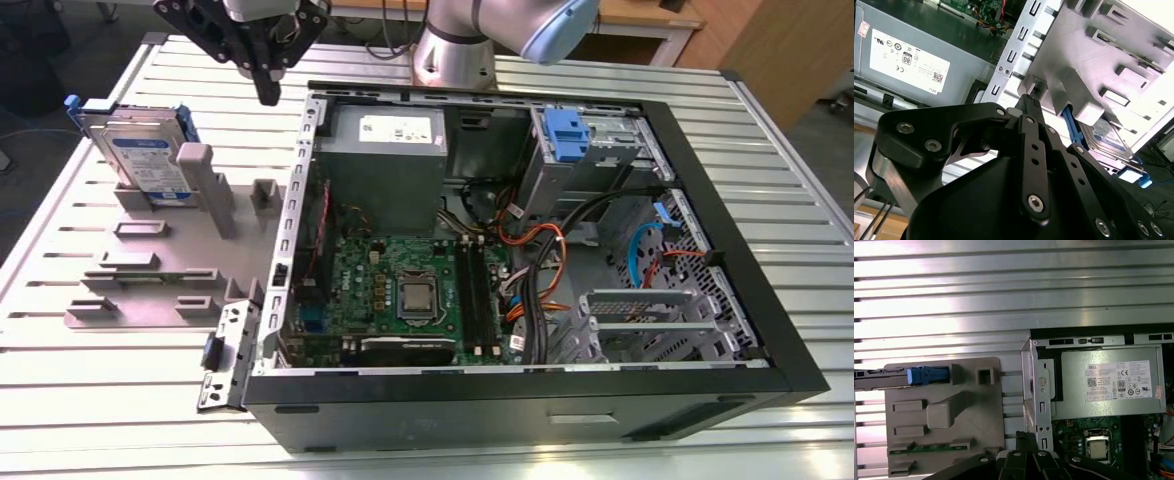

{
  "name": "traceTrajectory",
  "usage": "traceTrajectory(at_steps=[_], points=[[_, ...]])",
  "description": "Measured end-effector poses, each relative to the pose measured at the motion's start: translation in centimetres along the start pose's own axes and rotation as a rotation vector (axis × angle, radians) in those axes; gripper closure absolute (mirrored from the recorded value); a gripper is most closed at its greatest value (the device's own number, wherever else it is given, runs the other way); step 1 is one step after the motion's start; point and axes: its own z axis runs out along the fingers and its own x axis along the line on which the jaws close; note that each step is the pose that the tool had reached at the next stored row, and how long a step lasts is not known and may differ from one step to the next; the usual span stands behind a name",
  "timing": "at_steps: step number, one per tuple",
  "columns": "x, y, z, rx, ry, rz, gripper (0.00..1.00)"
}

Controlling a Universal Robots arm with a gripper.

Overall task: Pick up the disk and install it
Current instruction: 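Reach for the disk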

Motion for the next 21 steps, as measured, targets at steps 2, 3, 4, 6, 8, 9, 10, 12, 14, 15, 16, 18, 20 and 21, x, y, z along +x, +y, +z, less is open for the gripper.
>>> traceTrajectory(at_steps=[2, 3, 4, 6, 8, 9, 10, 12, 14, 15, 16, 18, 20, 21], points=[[0.19, -0.01, 0.0, 0.0, -0.0001, 0.0, 0.89], [0.31, -0.01, -0.01, 0.0, 0.0, 0.0, 0.89], [0.43, -0.01, -0.01, 0.0, -0.0001, 0.0, 0.89], [0.67, 0.04, 0.0, -0.0001, 0.0, 0.0, 0.89], [0.92, 0.14, 0.0, -0.0001, 0.0, 0.0, 0.89], [1.05, 0.19, 0.0, 0.0, 0.0, 0.0, 0.89], [1.19, 0.23, 0.0, 0.0, -0.0001, 0.0, 0.89], [1.45, 0.35, 0.01, 0.0, -0.0001, 0.0, 0.89], [1.77, 0.44, 0.01, 0.0, 0.0, 0.0, 0.89], [1.92, 0.49, 0.02, 0.0, 0.0, 0.0, 0.89], [2.04, 0.55, 0.02, 0.0, 0.0, 0.0, 0.89], [2.31, 0.63, 0.03, 0.0, -0.0001, 0.0, 0.89], [2.6, 0.68, 0.03, 0.0, 0.0, 0.0, 0.89], [2.73, 0.7, 0.03, 0.0, 0.0, 0.0, 0.89]])
